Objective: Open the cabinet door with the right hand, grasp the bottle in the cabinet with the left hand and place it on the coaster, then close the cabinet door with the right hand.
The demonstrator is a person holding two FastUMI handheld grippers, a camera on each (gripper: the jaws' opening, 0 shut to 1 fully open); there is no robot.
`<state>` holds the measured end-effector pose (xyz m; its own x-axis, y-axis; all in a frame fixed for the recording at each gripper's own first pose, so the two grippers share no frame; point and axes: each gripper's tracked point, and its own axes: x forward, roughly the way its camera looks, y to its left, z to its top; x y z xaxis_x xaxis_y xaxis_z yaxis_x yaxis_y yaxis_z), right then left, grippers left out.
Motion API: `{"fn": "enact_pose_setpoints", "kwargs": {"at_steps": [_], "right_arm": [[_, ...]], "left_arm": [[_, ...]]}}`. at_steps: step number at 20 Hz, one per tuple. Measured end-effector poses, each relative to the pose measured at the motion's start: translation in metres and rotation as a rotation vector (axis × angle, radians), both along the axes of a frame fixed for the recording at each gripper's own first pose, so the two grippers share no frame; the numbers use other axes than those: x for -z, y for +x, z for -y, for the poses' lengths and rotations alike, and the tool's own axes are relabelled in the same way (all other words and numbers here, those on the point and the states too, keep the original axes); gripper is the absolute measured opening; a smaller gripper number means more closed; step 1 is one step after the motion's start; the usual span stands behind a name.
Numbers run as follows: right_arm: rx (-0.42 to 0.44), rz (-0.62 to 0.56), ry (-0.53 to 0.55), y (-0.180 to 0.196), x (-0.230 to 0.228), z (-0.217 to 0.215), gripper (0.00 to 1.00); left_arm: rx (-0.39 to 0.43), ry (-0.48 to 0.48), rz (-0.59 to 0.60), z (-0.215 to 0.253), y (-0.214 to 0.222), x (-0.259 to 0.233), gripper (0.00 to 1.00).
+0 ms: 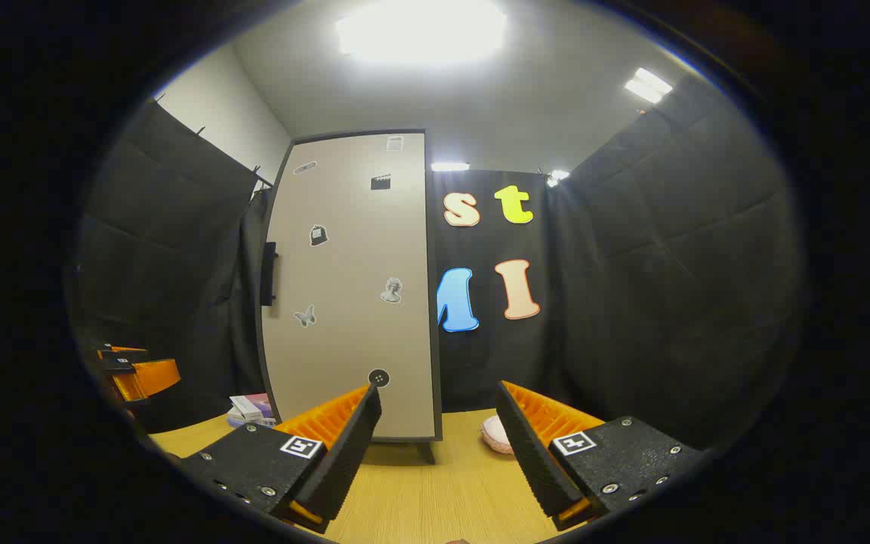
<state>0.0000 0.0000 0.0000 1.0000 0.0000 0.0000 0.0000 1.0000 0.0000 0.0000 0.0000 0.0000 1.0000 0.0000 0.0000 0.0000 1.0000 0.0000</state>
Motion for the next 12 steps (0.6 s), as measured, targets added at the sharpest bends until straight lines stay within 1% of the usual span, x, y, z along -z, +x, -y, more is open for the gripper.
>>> {"fn": "enact_pose_setpoints", "kwargs": {"at_steps": [12], "right_arm": [[-0.019, 0.005, -0.005, -0.0038, -0.0016, -0.0039, 0.95]], "left_arm": [[-0.026, -0.002, 0.003, -0.0073, -0.0102, -0.0007, 0.89]]}}
